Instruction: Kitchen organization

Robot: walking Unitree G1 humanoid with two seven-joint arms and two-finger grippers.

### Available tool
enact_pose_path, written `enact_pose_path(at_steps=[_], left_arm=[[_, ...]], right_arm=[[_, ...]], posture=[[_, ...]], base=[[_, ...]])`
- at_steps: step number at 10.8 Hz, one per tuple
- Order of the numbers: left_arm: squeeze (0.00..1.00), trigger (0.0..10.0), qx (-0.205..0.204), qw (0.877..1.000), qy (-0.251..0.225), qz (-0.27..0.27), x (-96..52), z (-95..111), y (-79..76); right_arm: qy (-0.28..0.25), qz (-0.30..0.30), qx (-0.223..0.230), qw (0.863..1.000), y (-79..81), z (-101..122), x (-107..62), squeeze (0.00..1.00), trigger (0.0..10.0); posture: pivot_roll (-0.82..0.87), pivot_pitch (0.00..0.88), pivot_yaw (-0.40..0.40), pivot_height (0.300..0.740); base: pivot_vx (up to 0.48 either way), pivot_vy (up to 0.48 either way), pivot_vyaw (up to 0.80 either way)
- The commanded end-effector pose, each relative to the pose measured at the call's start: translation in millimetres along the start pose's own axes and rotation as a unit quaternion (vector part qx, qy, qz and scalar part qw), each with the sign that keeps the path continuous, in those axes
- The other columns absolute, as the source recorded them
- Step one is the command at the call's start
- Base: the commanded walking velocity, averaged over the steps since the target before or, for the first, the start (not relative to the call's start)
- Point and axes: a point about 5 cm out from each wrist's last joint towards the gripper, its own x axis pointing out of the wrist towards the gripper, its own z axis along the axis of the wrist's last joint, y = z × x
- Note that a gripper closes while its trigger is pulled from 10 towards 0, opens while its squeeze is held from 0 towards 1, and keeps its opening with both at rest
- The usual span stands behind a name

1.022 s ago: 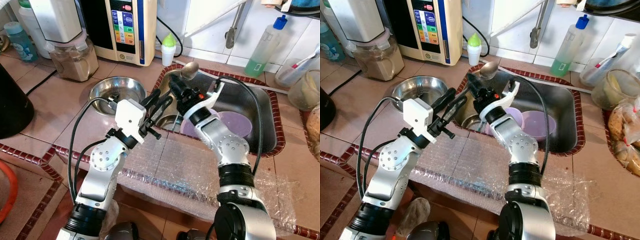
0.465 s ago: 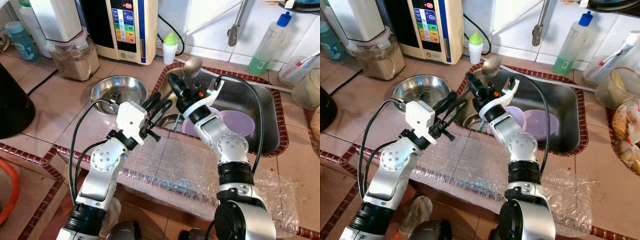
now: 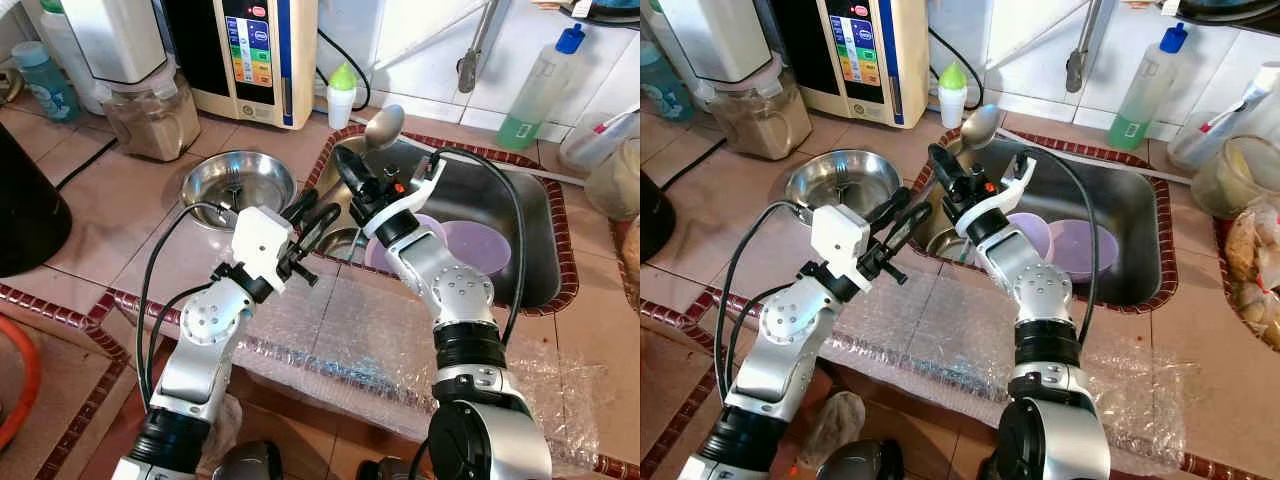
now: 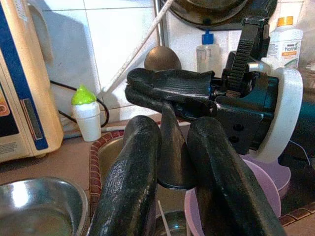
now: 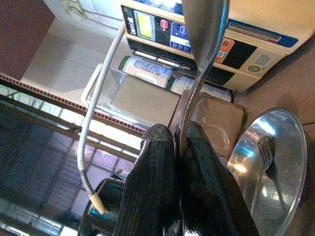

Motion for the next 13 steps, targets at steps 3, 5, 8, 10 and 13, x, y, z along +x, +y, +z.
enact_pose_path(at_steps=[3,5,8,10,13], left_arm=[[0.05,0.0,0.017,0.999,-0.028,-0.029,9.0,13,-5.0],[1.00,10.0,0.019,0.999,-0.011,-0.033,9.3,9,-3.7],[1.00,10.0,0.027,0.997,0.027,-0.061,7.5,1,-6.6],[1.00,10.0,0.030,0.993,0.094,-0.069,-1.3,-15,-8.1],[1.00,10.0,0.039,0.986,0.146,-0.075,-8.6,-26,-4.6]], right_arm=[[0.009,-0.022,-0.011,1.000,-6.2,-15,5.7,0.00,0.0],[-0.020,-0.065,-0.058,0.996,-16.1,-2,1.2,0.00,0.0],[-0.055,-0.127,-0.194,0.971,-19.8,19,3.3,0.00,0.0],[-0.052,-0.271,-0.325,0.905,-45.4,42,-7.6,0.00,0.0],[-0.030,-0.467,-0.308,0.829,-98.8,50,-62.9,0.00,0.0]], posture=[[0.01,0.055,0.019,0.740],[0.00,0.056,0.028,0.740],[0.00,0.057,0.024,0.740],[0.03,0.053,0.013,0.740],[0.04,0.050,-0.007,0.740]], base=[[0.000,0.000,0.00],[0.000,0.000,0.00],[0.000,0.000,0.00],[0.000,0.000,0.00],[0.000,0.000,0.00]])
